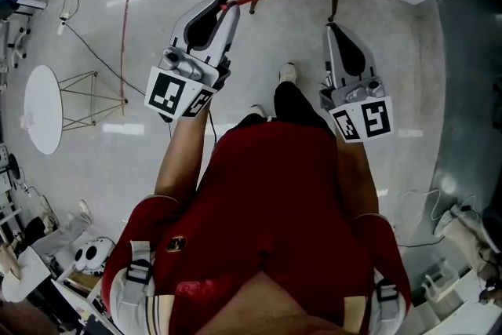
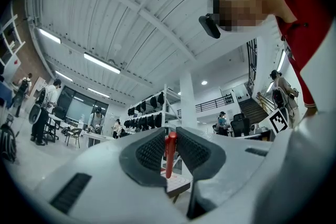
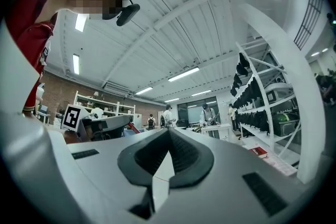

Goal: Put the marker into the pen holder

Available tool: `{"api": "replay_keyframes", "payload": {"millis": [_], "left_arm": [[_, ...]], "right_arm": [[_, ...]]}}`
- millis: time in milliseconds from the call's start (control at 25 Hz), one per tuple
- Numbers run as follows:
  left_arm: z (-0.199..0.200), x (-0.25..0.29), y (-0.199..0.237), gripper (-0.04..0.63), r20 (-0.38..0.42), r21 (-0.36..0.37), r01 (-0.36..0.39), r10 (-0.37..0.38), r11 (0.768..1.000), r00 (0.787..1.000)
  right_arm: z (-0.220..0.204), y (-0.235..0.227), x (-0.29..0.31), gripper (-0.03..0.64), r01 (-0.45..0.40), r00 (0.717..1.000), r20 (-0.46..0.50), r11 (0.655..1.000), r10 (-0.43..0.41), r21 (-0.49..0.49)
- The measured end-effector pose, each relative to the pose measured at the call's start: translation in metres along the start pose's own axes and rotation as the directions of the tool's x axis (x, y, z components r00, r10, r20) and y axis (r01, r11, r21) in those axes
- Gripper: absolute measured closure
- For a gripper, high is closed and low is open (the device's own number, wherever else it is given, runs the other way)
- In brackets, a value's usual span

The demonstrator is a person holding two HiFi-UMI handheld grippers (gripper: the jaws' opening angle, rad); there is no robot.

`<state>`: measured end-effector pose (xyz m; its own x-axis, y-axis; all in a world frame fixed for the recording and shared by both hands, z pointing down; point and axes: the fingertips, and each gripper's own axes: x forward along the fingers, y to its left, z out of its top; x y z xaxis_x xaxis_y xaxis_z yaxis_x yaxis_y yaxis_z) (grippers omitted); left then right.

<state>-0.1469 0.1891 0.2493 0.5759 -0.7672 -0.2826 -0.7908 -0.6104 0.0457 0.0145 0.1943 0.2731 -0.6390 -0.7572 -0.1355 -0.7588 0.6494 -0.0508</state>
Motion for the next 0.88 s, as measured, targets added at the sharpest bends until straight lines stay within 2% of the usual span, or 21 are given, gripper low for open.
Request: {"api": "replay_keyframes", "payload": {"millis": [320, 560, 880], "left_arm": [[-0.022, 0.04, 0.028, 0.525, -0.022, 0.004, -0.007, 0.007, 1.0, 1.0], [-0.034, 0.087, 0.061, 0.525, -0.033, 0.001, -0.006, 0.006, 1.0, 0.999], [-0.059, 0.151, 0.1, 0.525, -0.063, 0.001, -0.016, 0.016, 1.0, 0.998]], "right_arm": [[-0.02, -0.044, 0.038, 0.618, -0.009, 1.0, -0.001, 1.0, 0.009, 0.014], [-0.022, -0.079, 0.083, 0.617, -0.036, 0.999, -0.013, 0.999, 0.035, -0.029], [-0.033, -0.135, 0.136, 0.618, -0.054, 0.998, -0.036, 0.998, 0.054, -0.016]]}}
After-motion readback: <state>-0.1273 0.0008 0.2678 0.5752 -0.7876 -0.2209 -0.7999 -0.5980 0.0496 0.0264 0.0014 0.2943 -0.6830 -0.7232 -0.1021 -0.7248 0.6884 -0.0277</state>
